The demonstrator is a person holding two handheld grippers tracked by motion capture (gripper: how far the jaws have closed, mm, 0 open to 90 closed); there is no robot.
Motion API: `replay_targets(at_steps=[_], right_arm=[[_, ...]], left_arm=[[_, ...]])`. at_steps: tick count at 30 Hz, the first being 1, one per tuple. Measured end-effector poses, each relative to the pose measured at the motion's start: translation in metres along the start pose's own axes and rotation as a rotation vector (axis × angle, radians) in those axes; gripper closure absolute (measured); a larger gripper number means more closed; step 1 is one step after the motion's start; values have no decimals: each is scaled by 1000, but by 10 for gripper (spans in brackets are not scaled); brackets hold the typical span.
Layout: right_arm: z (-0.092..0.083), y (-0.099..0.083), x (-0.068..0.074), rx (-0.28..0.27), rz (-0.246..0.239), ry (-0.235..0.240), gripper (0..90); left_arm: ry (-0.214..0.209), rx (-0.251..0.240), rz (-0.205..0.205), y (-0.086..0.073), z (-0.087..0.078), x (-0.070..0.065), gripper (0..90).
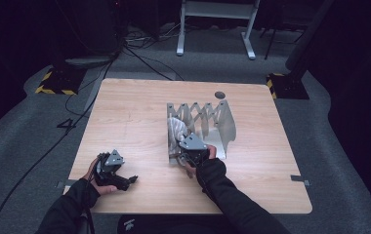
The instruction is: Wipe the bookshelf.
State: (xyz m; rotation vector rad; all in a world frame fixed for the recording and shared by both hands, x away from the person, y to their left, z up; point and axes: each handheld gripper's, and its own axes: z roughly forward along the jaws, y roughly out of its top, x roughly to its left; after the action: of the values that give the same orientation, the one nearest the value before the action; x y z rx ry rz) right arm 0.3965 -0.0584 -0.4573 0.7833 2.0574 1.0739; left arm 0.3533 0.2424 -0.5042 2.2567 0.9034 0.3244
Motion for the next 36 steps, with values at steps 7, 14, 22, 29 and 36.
replay_targets(at_steps=[7, 14, 22, 29, 36], right_arm=[[-16, 39, -13, -93, -5, -87, 722], [-8, 49, -18, -71, -35, -110, 725], [18, 19, -12, 28, -50, -88, 729], [33, -5, -4, 92, -33, -57, 730], [32, -10, -4, 101, 0, -31, 730]], left_arm=[[0, 0, -1, 0, 0, 0, 44], [-1, 2, 1, 0, 0, 0, 43], [0, 2, 4, 1, 0, 1, 43], [-1, 2, 4, 1, 0, 1, 43], [-1, 2, 4, 1, 0, 1, 43]])
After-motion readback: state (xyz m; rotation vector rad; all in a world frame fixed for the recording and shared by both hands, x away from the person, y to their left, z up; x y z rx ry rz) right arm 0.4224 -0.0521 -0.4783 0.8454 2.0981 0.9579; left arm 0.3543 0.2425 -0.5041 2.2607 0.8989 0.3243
